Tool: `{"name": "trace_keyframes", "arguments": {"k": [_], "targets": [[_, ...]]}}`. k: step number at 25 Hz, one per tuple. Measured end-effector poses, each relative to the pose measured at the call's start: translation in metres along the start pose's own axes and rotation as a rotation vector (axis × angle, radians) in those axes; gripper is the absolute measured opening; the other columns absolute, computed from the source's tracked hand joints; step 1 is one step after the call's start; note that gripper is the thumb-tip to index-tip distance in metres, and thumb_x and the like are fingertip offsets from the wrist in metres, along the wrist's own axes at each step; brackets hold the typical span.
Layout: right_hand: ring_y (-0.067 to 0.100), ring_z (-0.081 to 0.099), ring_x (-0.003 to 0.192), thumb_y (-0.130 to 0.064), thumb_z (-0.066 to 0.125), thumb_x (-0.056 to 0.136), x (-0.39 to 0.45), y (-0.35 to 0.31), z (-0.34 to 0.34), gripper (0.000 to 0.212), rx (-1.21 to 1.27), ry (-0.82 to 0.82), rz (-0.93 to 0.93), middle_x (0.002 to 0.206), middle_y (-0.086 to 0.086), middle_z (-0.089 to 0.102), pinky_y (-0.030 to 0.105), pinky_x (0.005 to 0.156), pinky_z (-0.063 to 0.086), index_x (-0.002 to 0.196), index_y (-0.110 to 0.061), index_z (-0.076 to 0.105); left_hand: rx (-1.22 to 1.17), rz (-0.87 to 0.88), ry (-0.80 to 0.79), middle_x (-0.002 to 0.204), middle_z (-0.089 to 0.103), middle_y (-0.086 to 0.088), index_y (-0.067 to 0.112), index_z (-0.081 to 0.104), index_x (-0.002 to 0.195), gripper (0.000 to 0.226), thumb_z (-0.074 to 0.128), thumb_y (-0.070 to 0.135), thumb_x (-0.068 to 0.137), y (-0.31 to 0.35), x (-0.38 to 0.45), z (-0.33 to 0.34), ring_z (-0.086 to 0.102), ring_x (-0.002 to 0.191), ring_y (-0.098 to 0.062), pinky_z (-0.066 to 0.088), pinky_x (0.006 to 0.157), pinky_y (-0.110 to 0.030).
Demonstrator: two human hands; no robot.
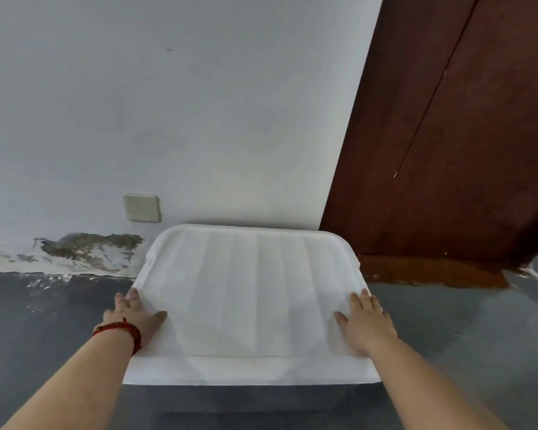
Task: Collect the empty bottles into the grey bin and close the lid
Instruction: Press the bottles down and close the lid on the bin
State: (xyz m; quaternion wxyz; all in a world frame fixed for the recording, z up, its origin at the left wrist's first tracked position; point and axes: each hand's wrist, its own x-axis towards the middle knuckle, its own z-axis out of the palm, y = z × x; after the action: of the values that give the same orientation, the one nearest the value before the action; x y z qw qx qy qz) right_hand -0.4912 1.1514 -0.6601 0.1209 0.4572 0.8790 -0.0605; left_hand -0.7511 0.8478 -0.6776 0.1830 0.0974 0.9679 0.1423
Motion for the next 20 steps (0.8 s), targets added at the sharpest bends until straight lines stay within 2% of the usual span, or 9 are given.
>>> {"name": "trace_keyframes", "arguments": {"k": [4,7,9,12,14,16,18,20], "targets": [[0.032,-0.001,0.146,-0.056,0.027,0.094,0.006,-0.005,-0.004,0.070,0.076,0.004,0.038,0.159,0.010,-0.008,0.050,0.115,0.010,0.150,-0.019,0.008,-0.080,0.012,-0.014,0.155,0.014,-0.014,0.018,0.003,0.150,0.086,0.050,0.054,0.087,-0.004,0.012,-0.004,0.030,0.135,-0.040,0.030,0.110,-0.047],[0.029,0.000,0.146,-0.061,0.036,0.090,0.010,-0.004,-0.005,0.084,0.197,0.022,0.087,0.159,0.008,-0.009,0.047,0.115,0.013,0.150,-0.017,-0.005,-0.174,0.014,0.018,0.150,0.026,-0.020,0.017,0.011,0.150,0.072,0.044,0.046,0.092,-0.007,0.017,-0.006,0.039,0.129,-0.042,0.034,0.104,-0.048],[0.028,0.004,0.146,-0.062,0.039,0.089,0.013,-0.001,-0.005,0.092,0.280,0.045,0.143,0.160,0.009,-0.004,0.045,0.116,0.014,0.150,-0.011,-0.007,-0.228,0.011,0.032,0.145,0.034,-0.023,0.011,0.019,0.148,0.063,0.042,0.038,0.095,-0.010,0.020,-0.009,0.043,0.125,-0.041,0.036,0.101,-0.045],[0.033,0.025,0.140,-0.053,0.040,0.092,0.021,0.001,-0.005,0.082,0.410,0.088,0.229,0.156,0.014,0.020,0.045,0.112,0.028,0.149,-0.006,0.004,-0.323,-0.012,0.009,0.144,0.039,-0.023,0.003,0.028,0.145,0.057,0.040,0.032,0.098,-0.016,0.027,-0.009,0.042,0.128,-0.038,0.033,0.103,-0.040],[0.036,0.042,0.128,-0.048,0.038,0.095,0.028,0.001,-0.005,0.069,0.447,0.105,0.299,0.144,0.017,0.039,0.045,0.103,0.039,0.146,-0.006,0.019,-0.388,-0.042,-0.026,0.142,0.042,-0.023,-0.001,0.034,0.141,0.057,0.041,0.034,0.097,-0.020,0.031,-0.010,0.042,0.128,-0.037,0.031,0.104,-0.038],[0.036,0.054,0.109,-0.044,0.036,0.096,0.033,0.004,-0.006,0.054,0.502,0.080,0.352,0.126,0.017,0.052,0.041,0.087,0.046,0.136,-0.007,0.032,-0.451,-0.063,-0.062,0.133,0.051,-0.025,-0.005,0.046,0.133,0.055,0.042,0.036,0.097,-0.023,0.034,-0.011,0.048,0.121,-0.038,0.034,0.099,-0.037],[0.034,0.056,0.096,-0.044,0.038,0.096,0.037,0.010,-0.010,0.050,0.614,0.022,0.371,0.112,0.015,0.054,0.039,0.078,0.046,0.133,-0.011,0.031,-0.531,-0.081,-0.081,0.127,0.056,-0.025,-0.005,0.052,0.127,0.052,0.043,0.036,0.097,-0.023,0.034,-0.011,0.052,0.115,-0.038,0.036,0.095,-0.038],[0.036,0.054,0.105,-0.048,0.042,0.093,0.042,0.019,-0.013,0.061,0.702,-0.035,0.375,0.124,0.016,0.052,0.042,0.085,0.043,0.139,-0.011,0.027,-0.637,-0.101,-0.092,0.127,0.055,-0.023,-0.002,0.049,0.130,0.049,0.045,0.033,0.096,-0.022,0.035,-0.012,0.053,0.111,-0.037,0.036,0.095,-0.040]]}}
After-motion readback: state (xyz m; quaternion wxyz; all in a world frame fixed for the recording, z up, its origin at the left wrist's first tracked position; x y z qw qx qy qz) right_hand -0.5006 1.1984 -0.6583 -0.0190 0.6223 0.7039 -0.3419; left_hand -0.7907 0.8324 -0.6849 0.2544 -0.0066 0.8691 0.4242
